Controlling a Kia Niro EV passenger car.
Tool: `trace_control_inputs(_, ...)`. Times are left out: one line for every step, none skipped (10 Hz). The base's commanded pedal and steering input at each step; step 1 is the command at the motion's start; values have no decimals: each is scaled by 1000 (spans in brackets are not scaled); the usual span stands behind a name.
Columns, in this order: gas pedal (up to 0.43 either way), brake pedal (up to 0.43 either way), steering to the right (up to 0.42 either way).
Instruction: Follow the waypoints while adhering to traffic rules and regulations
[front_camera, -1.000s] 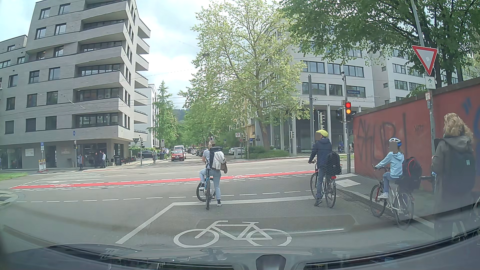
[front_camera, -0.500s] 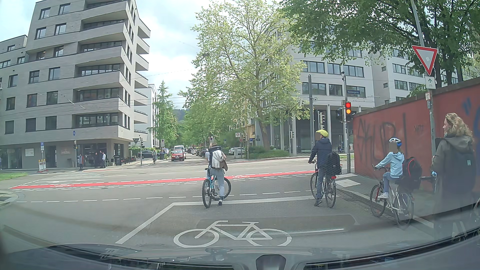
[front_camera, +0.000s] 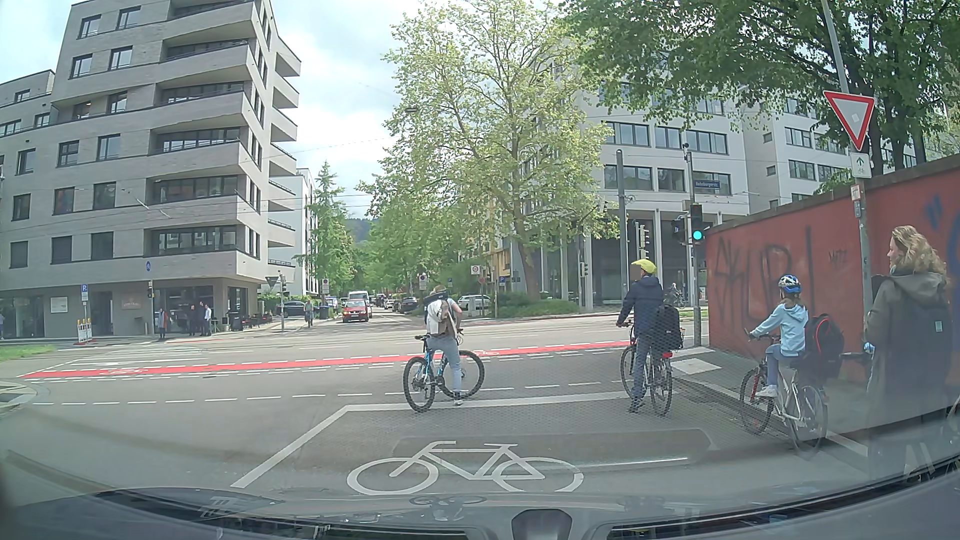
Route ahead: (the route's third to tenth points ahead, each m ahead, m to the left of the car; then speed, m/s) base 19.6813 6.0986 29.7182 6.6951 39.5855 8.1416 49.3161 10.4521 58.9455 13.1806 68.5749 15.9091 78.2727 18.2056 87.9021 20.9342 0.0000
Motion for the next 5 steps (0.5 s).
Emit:
trace_control_inputs(0, 262, -11)
trace_control_inputs(0, 262, -12)
trace_control_inputs(0, 262, -12)
trace_control_inputs(0, 262, -12)
trace_control_inputs(0, 262, -12)
